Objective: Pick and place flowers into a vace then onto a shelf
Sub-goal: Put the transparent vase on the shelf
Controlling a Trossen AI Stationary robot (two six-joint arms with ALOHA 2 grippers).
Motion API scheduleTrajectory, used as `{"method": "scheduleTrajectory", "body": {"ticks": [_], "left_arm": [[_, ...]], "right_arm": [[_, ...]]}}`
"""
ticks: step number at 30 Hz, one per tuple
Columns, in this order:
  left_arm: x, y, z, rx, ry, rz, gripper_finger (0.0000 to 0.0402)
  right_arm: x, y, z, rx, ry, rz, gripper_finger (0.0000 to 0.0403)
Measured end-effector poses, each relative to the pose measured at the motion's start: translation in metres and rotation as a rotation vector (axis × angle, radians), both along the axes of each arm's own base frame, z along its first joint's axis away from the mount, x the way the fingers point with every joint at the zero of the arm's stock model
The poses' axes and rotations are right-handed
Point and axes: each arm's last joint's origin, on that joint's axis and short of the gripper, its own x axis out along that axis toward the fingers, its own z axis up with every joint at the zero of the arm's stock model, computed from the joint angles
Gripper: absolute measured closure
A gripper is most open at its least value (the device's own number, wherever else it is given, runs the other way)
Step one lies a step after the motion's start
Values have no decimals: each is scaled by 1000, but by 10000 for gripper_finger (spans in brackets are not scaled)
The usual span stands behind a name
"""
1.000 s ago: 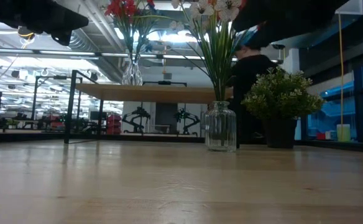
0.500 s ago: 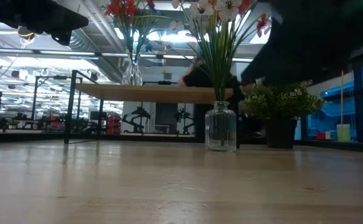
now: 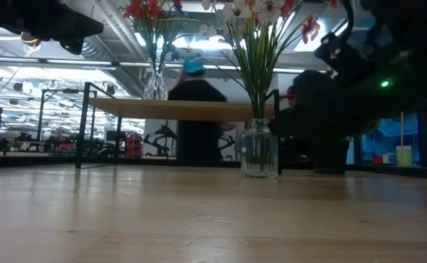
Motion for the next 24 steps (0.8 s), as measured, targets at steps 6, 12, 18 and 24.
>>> {"method": "scheduleTrajectory", "body": {"ticks": [6, 12, 18, 24], "left_arm": [[-1, 0, -4, 13, 41, 0, 398], [-1, 0, -4, 13, 38, 0, 398], [-1, 0, -4, 20, 37, -1, 398], [-1, 0, -4, 21, 37, -1, 398]], "right_arm": [[4, -20, -3, -6, -23, 50, 60], [9, -40, -4, -11, 0, 36, 60], [16, -54, -4, 18, 21, 51, 60], [26, -67, 1, 43, -7, 102, 60]]}}
